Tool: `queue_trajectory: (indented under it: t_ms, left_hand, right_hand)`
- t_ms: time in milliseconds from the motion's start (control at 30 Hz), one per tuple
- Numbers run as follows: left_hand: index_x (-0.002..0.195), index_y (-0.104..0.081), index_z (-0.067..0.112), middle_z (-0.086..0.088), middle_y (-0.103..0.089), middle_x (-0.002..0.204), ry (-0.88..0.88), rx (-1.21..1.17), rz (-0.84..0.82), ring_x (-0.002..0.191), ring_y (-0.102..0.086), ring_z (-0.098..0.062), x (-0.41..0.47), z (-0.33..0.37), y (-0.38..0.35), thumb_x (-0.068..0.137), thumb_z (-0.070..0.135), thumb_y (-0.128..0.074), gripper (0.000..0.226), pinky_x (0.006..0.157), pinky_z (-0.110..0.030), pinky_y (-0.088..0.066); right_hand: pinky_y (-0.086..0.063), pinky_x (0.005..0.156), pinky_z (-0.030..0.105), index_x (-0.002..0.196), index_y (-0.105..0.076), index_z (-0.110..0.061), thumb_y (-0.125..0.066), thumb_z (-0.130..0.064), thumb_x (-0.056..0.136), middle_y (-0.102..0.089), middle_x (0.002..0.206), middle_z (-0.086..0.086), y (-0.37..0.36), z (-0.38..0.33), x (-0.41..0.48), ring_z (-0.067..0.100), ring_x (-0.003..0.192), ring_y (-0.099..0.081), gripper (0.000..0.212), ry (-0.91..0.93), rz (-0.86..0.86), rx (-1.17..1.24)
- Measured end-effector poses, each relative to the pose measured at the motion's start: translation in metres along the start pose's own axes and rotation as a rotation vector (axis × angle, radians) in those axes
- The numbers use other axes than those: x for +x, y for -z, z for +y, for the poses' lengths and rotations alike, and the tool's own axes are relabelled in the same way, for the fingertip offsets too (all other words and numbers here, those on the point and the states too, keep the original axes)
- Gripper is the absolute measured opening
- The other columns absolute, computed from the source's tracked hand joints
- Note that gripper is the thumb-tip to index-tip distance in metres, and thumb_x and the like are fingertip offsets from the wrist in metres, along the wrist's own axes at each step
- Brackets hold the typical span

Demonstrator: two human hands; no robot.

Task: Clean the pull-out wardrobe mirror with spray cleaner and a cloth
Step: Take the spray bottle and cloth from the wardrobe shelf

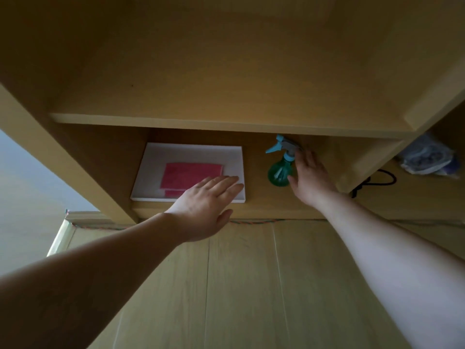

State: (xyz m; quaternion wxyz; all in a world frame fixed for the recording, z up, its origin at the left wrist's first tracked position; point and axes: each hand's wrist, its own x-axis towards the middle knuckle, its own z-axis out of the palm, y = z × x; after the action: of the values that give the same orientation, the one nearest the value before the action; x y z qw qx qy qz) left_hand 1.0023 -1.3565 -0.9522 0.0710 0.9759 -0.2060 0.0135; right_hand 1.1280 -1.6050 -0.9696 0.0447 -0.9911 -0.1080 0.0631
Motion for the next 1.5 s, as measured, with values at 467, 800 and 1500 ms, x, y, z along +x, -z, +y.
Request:
queue_trajectory:
  t_ms: [467,800,1500]
  left_hand:
    - [0.141,-0.045,0.013,-0.009,-0.049,0.144,0.067,0.018,0.007,0.132,-0.047,-0.028,-0.005,-0.014,0.004,0.089,0.026,-0.061,0.057,0.109,-0.038,-0.034]
    - [0.146,-0.037,0.014,-0.006,-0.044,0.147,0.074,-0.031,0.058,0.136,-0.04,-0.024,-0.003,-0.014,0.011,0.094,0.032,-0.053,0.057,0.112,-0.034,-0.03]
    - [0.087,-0.068,0.026,0.012,-0.068,0.081,0.269,-0.754,-0.018,0.073,-0.065,-0.003,-0.048,-0.036,0.06,0.079,0.025,-0.078,0.013,0.064,-0.022,-0.056]
  right_hand:
    - [-0.04,0.102,0.043,0.145,-0.035,-0.012,-0.044,-0.026,0.101,-0.035,0.145,0.015,-0.003,-0.013,0.036,0.034,0.13,-0.037,0.047,-0.053,0.154,0.139]
    - [-0.051,0.078,0.039,0.115,-0.058,-0.007,-0.047,-0.023,0.099,-0.054,0.123,0.01,0.0,-0.035,-0.016,0.029,0.098,-0.06,0.025,0.277,0.192,0.14]
    - [-0.05,0.075,0.032,0.108,-0.061,0.002,-0.051,-0.013,0.093,-0.056,0.103,0.011,0.032,-0.148,-0.087,0.022,0.089,-0.057,0.023,0.985,0.293,0.51]
